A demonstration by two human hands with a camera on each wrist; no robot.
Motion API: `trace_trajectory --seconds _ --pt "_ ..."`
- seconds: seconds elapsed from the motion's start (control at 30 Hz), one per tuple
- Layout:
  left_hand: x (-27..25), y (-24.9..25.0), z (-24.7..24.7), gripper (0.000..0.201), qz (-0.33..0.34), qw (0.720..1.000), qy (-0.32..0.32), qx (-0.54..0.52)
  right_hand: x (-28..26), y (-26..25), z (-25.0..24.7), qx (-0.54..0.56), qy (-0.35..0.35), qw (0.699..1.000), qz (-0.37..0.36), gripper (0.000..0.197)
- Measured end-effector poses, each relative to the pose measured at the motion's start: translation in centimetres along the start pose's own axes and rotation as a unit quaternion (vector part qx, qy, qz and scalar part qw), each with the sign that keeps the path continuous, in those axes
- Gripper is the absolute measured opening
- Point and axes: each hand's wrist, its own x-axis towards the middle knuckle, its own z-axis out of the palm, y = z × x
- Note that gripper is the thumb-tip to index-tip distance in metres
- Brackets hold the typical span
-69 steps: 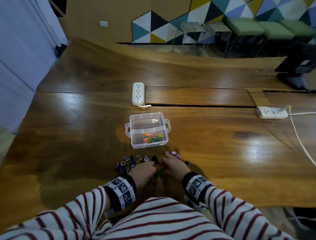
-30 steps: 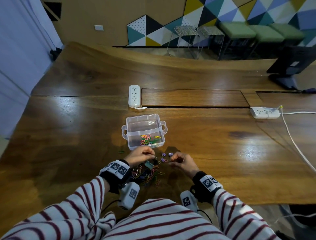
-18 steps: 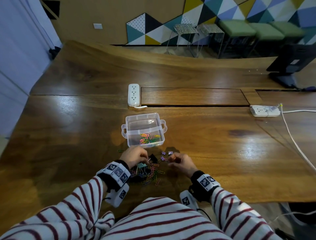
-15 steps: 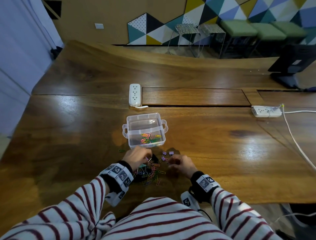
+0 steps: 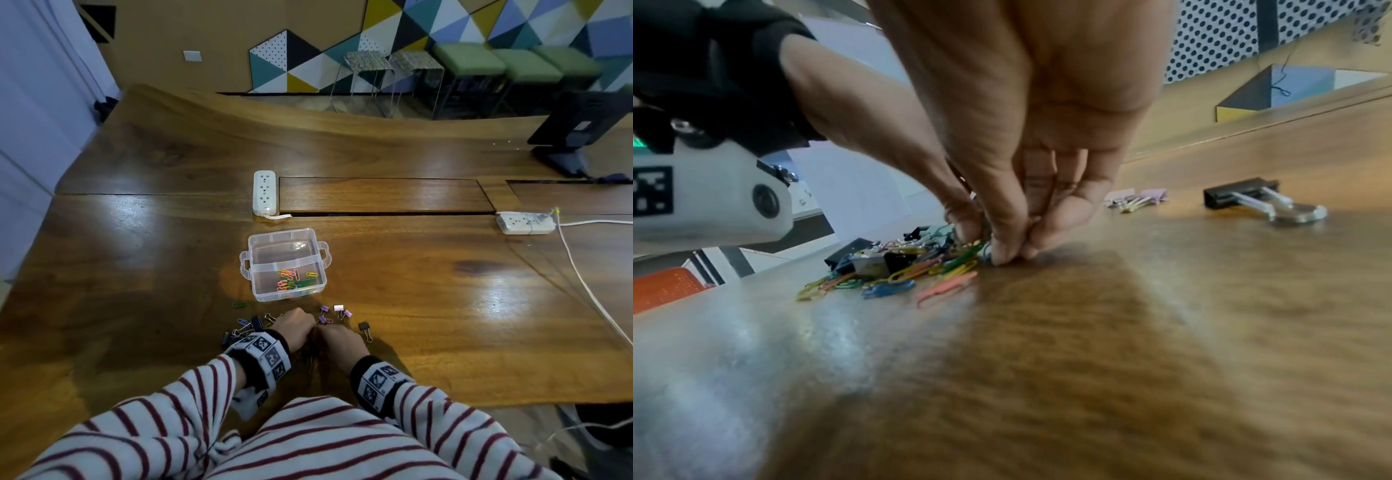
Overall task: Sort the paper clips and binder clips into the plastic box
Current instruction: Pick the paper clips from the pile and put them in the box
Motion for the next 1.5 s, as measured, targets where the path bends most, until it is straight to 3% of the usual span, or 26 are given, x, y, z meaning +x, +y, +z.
trace_trajectory --seconds 0.13,0.27,0.33,0.4,0.43,0.57,0.67,0.73,0.87,0.97,1.07,1.2,1.33,1.43,1.5 --pt "0.0 -1.8 -1.9 0.017 0.0 0.992 0.0 -0.123 0.5 0.1 0.2 -0.013 0.005 1.0 -0.002 0.029" --pt "-1.0 -4.0 -4.0 0.012 0.004 0.945 0.011 -0.328 0.5 1.0 -0.1 0.016 -0.013 1.0 0.01 0.032" --pt "-1.3 -4.7 -4.8 0.002 -0.005 0.921 0.026 -0.388 0.4 1.7 -0.2 0.057 -0.01 0.998 0.032 0.029" --pt "-1.1 -5.1 -5.7 0.009 -0.021 0.908 0.05 -0.415 0.4 2.5 -0.7 0.109 -0.015 0.993 0.04 0.016" --pt "-0.9 -5.2 -6.2 0.011 -0.029 0.908 0.067 -0.413 0.4 2.7 -1.2 0.134 -0.02 0.99 0.037 0.009" --pt "0.6 -5.7 -7.8 0.014 -0.058 0.924 0.131 -0.356 1.4 3.0 -4.2 0.27 0.038 0.96 0.07 0.029" --pt "1.6 -6.0 -7.9 0.006 -0.078 0.945 0.121 -0.292 2.9 2.2 -6.8 0.367 0.074 0.925 0.067 0.02" --pt "1.8 -6.4 -7.5 0.01 -0.084 0.96 0.109 -0.242 4.2 1.4 -8.3 0.382 0.091 0.918 0.057 0.019" --pt "1.1 -6.9 -7.2 0.033 -0.061 0.97 0.159 -0.176 6.7 0.1 -9.6 0.327 0.128 0.934 0.061 0.023" --pt "-0.2 -5.8 -6.9 0.034 -0.034 0.961 0.2 -0.189 7.3 -0.9 -9.6 0.269 0.09 0.958 0.046 0.014" --pt "-1.1 -4.2 -5.6 0.034 0.007 0.965 0.173 -0.199 6.7 -1.1 -9.6 0.192 0.061 0.979 0.007 0.027" --pt "-2.0 -3.1 -3.3 0.025 0.01 0.978 0.107 -0.18 5.0 0.7 -7.6 0.106 0.104 0.989 0.011 0.019" --pt "-3.5 -1.8 -1.0 0.023 -0.011 0.995 0.067 -0.073 3.3 1.6 -4.3 -0.015 0.035 0.999 0.026 0.023" --pt "-4.7 -1.7 0.4 0.032 0.02 0.995 0.089 0.033 2.6 1.3 -2.4 -0.051 0.051 0.997 0.031 0.031" --pt "-5.5 -2.0 1.2 0.034 0.053 0.992 0.109 0.035 2.4 1.3 -1.8 -0.052 0.07 0.996 0.036 0.03"
